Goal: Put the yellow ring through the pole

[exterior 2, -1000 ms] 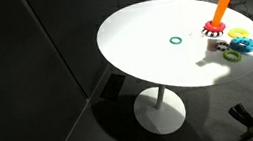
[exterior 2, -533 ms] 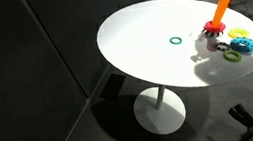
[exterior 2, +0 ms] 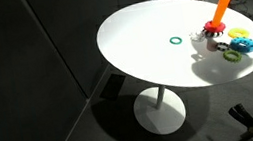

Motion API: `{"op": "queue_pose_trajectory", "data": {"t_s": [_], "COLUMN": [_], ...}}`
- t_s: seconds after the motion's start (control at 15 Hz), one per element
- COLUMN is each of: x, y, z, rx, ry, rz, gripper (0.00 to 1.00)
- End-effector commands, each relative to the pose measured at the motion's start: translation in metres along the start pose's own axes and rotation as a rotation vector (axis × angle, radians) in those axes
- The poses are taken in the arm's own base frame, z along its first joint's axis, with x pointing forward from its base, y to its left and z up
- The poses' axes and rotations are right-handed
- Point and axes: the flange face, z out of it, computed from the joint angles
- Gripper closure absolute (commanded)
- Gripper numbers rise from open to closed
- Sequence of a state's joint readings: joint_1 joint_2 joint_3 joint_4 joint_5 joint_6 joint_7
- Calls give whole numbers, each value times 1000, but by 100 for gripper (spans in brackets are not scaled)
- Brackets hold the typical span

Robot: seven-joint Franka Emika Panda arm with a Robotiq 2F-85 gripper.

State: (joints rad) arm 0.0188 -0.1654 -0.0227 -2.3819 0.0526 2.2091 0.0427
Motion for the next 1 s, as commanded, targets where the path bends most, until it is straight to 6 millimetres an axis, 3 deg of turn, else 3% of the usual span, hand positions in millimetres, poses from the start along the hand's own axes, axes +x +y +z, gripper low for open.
{"op": "queue_pose_trajectory", "data": {"t_s": [0.0,0.27,0.93], "x": [0,0,-1], "y": [0,0,15], "z": [0,5,69], "rx": [0,-15,-92], "ry": [-1,-11,-88], "rz": [0,0,6], "gripper": [0,0,0]}}
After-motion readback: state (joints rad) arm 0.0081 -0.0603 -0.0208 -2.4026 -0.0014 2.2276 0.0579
